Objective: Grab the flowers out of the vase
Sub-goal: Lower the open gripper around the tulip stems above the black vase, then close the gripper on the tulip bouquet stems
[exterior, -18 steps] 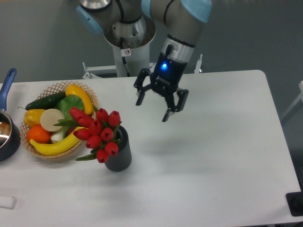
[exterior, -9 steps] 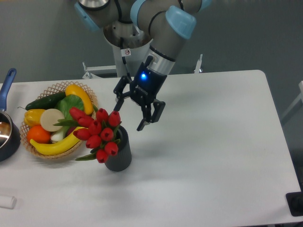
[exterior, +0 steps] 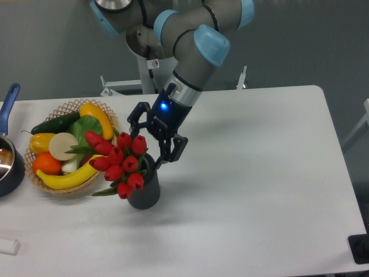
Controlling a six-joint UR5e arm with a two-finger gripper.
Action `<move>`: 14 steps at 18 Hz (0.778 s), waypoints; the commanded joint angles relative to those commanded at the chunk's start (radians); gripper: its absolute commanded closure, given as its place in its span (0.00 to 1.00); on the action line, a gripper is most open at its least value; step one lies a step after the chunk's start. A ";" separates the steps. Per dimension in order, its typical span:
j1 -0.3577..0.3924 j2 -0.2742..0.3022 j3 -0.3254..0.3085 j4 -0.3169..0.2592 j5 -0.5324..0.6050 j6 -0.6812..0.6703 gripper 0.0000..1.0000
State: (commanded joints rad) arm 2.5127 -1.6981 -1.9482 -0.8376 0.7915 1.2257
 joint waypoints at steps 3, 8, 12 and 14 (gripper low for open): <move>-0.020 -0.021 0.009 0.014 0.011 -0.002 0.00; -0.028 -0.035 0.021 0.037 0.000 -0.060 0.00; -0.045 -0.043 0.023 0.044 0.000 -0.083 0.00; -0.045 -0.045 0.025 0.051 0.000 -0.086 0.01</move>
State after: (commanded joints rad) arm 2.4682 -1.7426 -1.9236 -0.7870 0.7915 1.1398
